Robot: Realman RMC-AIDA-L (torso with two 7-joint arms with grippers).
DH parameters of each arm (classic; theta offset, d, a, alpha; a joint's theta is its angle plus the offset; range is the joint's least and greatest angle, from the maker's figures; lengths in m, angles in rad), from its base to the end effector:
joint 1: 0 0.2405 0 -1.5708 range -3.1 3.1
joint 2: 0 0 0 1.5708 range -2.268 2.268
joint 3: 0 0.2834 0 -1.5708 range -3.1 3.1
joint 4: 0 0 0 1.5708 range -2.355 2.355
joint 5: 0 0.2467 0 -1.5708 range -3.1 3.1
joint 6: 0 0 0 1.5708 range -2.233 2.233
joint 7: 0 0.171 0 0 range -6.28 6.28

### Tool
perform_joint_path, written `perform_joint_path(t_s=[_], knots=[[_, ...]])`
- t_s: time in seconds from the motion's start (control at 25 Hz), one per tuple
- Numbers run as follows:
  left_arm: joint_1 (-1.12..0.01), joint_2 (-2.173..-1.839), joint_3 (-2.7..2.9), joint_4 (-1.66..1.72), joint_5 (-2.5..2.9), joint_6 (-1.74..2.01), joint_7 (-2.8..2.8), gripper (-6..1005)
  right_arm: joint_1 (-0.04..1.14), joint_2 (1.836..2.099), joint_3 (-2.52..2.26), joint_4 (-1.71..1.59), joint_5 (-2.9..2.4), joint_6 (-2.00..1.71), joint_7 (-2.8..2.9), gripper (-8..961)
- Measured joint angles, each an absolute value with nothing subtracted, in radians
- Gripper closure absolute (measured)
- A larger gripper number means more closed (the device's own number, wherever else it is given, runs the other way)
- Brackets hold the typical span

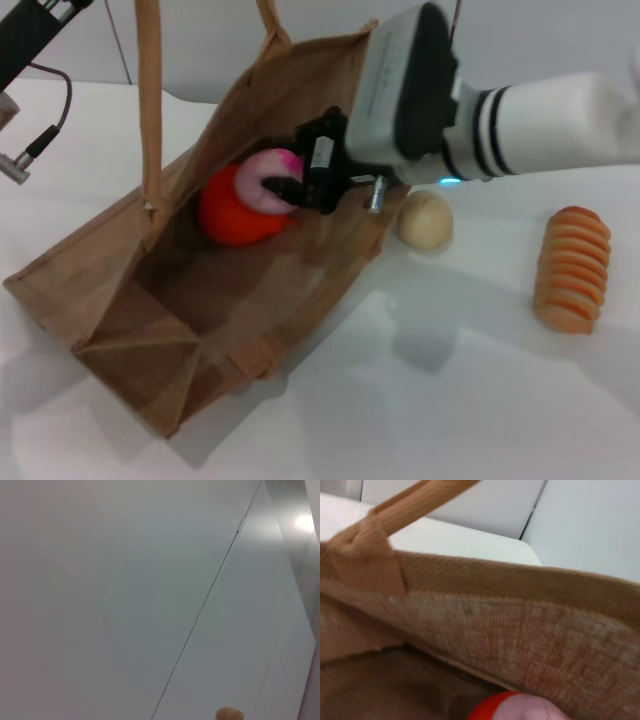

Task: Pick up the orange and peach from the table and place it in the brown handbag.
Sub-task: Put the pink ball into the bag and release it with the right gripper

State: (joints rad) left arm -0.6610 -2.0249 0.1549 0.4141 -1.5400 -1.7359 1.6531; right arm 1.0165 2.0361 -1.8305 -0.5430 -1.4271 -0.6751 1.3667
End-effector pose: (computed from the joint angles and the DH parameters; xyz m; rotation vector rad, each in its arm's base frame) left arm -0.2538 0.4247 0.0780 -1.9943 -0.6866 -1.6922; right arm 0.0967 0.4895 -0.1686 -2.7534 -0.1971 0.1595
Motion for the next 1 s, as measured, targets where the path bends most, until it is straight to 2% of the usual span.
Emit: perform_joint_path(t_s=[0.24,0.56,0.84,1.0], knots=[[-0.671,-2.025,0.155,0.414,-1.546,-1.736,1.650,877,1.010,2.039,-2.077,-0.600,-1.338,-0.470,1.366,574],[-0.667,-2.020,0.141,0.377,-1.562,-1.736,1.661,877,0.980,2.041,-2.136,-0.643,-1.294,-0.416,1.343,578],[-0.650,-2.018,0.141,0.376,-1.563,-1.727,1.662,877,0.886,2.033,-2.131,-0.733,-1.098,-0.424,1.159,409],[-0.636,-2.016,0.141,0.376,-1.563,-1.720,1.671,877,0.779,2.028,-2.091,-0.816,-1.016,-0.429,1.038,312]])
